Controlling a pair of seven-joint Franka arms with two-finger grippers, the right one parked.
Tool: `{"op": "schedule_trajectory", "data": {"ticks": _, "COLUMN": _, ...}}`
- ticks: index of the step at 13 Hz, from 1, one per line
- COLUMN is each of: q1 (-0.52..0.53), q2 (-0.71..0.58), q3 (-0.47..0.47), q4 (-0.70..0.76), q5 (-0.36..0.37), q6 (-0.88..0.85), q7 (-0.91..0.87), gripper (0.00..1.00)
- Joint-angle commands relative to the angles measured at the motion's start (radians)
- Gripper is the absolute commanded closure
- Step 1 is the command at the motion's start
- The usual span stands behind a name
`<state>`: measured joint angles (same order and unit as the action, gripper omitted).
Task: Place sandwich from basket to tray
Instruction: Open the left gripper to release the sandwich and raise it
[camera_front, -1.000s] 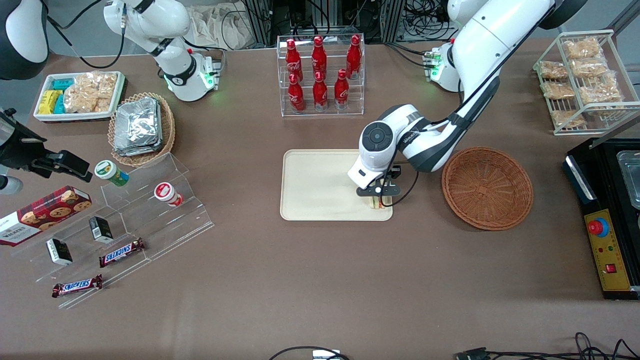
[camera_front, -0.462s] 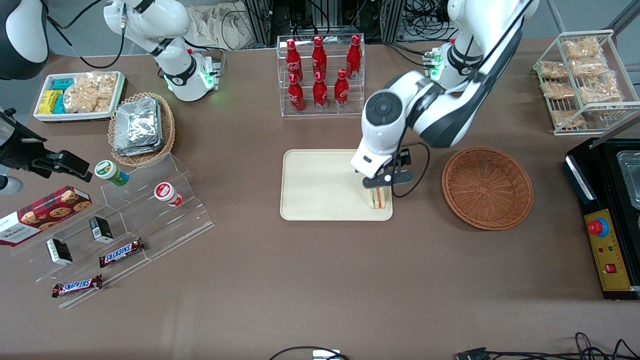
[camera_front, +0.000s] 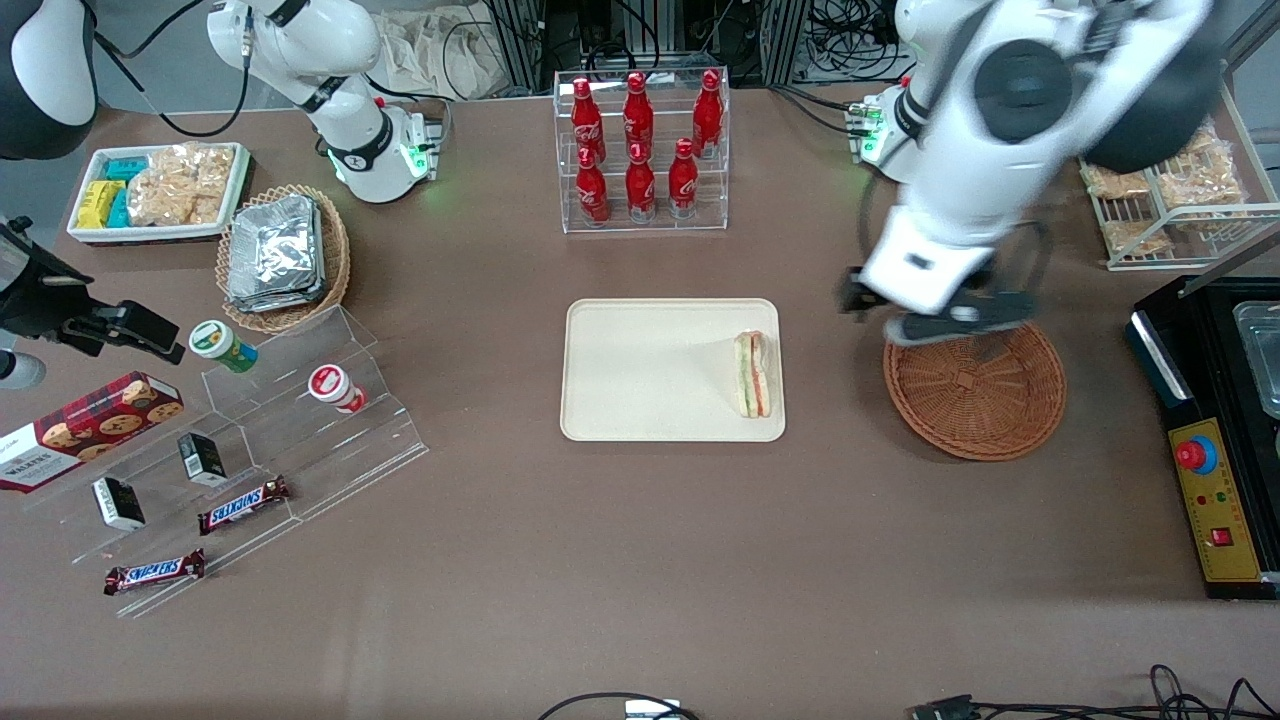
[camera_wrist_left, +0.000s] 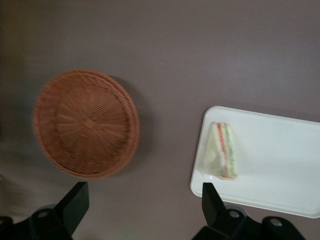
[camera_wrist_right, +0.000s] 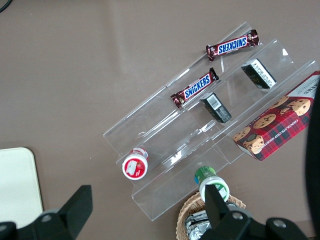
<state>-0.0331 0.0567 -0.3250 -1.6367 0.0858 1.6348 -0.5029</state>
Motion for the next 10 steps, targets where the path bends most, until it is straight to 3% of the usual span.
{"op": "schedule_trajectory", "data": {"ticks": 1, "q1": -0.011, "q2": -0.067, "q3": 0.176, "q4": -0.032, "q5": -0.055, "q6": -0.019, "q7": 0.195, "gripper": 0.0}}
{"op": "schedule_trajectory", "data": {"ticks": 4, "q1": -0.011, "q2": -0.074, "q3": 0.296, "q4": -0.025, "q5": -0.064, "q6": -0.024, "q7": 0.28, "gripper": 0.0}}
{"op": "schedule_trajectory", "data": {"ticks": 10, "q1": -0.013, "q2": -0.057, "q3": 0.302, "q4": 0.027, "q5": -0.072, "q6": -0.053, "q7": 0.224, "gripper": 0.0}}
